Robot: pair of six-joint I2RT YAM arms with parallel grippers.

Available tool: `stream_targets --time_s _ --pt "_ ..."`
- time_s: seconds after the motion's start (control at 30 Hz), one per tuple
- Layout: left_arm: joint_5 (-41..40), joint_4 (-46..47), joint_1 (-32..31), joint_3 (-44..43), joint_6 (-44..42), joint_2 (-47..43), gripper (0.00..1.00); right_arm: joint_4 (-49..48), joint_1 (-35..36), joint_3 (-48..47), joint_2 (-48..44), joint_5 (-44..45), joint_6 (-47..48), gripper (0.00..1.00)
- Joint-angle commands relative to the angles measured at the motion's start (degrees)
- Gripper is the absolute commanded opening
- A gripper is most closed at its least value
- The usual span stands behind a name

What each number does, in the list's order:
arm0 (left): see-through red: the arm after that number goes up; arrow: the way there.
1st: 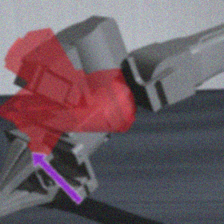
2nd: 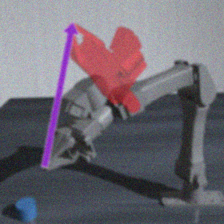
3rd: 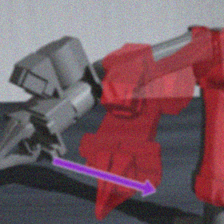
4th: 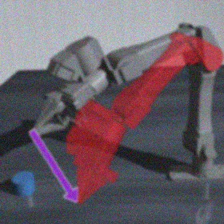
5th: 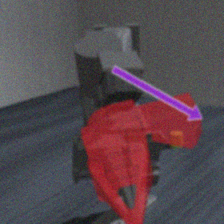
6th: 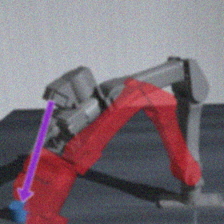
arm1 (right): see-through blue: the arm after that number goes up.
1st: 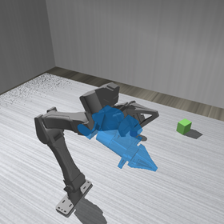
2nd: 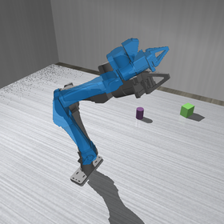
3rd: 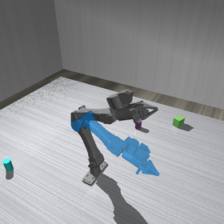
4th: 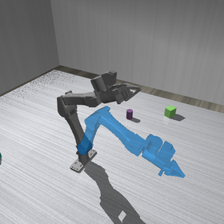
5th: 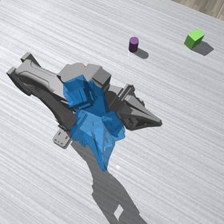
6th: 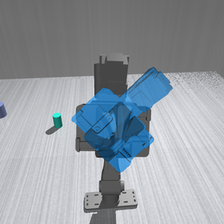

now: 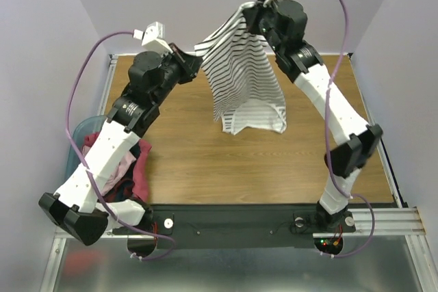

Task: Fold and stack the tank tops
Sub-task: Flatten the tank top out

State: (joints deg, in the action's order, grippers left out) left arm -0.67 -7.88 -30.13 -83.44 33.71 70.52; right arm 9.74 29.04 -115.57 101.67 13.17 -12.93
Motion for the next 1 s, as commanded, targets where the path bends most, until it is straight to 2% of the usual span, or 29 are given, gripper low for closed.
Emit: stream_targets --time_s 0.0,0.03,0.1,0.17,0.27,0.33,0.37,0.43,0.5,0.53,0.57,0.7,0.73,0.8,0.97 --pt "-12.6 -1.3 -0.7 7.9 6.4 -6.1 0.00 -0.7 -0.6 -10.6 8.4 -16.1 -5.2 0.01" --pt "-14.4 -1.3 -1.4 10.6 10.6 -9.1 0.00 -0.8 -0.5 -11.3 11.5 -18.9 -7.1 0.01" --pt "-17.9 1.4 -4.9 20.2 13.6 -12.3 0.00 -0.8 0.1 -10.4 13.8 -24.6 -7.8 0.01" --pt "-20.3 4.5 -8.9 28.8 17.7 -15.3 0.00 -0.9 1.7 -6.7 15.7 -27.1 -7.1 0.01" --pt "-21.4 7.5 -18.0 35.3 20.8 -14.6 0.00 -0.9 3.8 1.5 15.4 -27.2 -4.2 0.01" --pt "-24.2 7.6 -23.2 36.1 21.6 -12.8 0.00 -1.0 4.0 5.7 13.6 -25.0 -3.3 0.01" --pt "-26.7 7.6 -27.6 35.6 22.4 -11.0 0.00 -1.4 3.9 10.0 11.6 -20.8 -3.4 0.01" --pt "-27.5 9.5 -30.3 35.0 22.7 -9.5 0.00 -1.8 3.5 13.5 9.5 -18.0 -2.6 0.02" --pt "-26.1 11.7 -31.7 33.5 21.0 -7.2 0.00 -2.2 2.4 16.4 7.4 -18.0 -3.0 0.12" --pt "-25.4 12.4 -31.8 32.1 20.2 -5.3 0.00 -2.2 1.3 16.9 6.8 -18.8 -3.8 0.31" --pt "-24.2 13.2 -31.9 31.3 19.2 -4.3 0.00 -2.2 0.9 17.4 6.3 -18.9 -4.0 0.42" --pt "-23.2 13.4 -32.0 28.8 16.8 -1.6 0.23 -2.1 0.2 19.8 2.3 -16.3 -4.7 0.67" --pt "-23.1 13.9 -32.0 28.8 15.7 -1.6 0.33 -2.1 0.1 21.5 1.4 -15.5 -5.3 0.70" --pt "-22.9 13.9 -32.0 28.5 14.8 -1.7 0.41 -2.0 -0.1 23.4 -2.6 -13.2 -6.2 0.76" --pt "-26.7 9.4 -30.9 28.6 15.8 -4.0 0.43 -1.6 -0.6 34.9 -12.2 -6.8 -10.8 0.79"
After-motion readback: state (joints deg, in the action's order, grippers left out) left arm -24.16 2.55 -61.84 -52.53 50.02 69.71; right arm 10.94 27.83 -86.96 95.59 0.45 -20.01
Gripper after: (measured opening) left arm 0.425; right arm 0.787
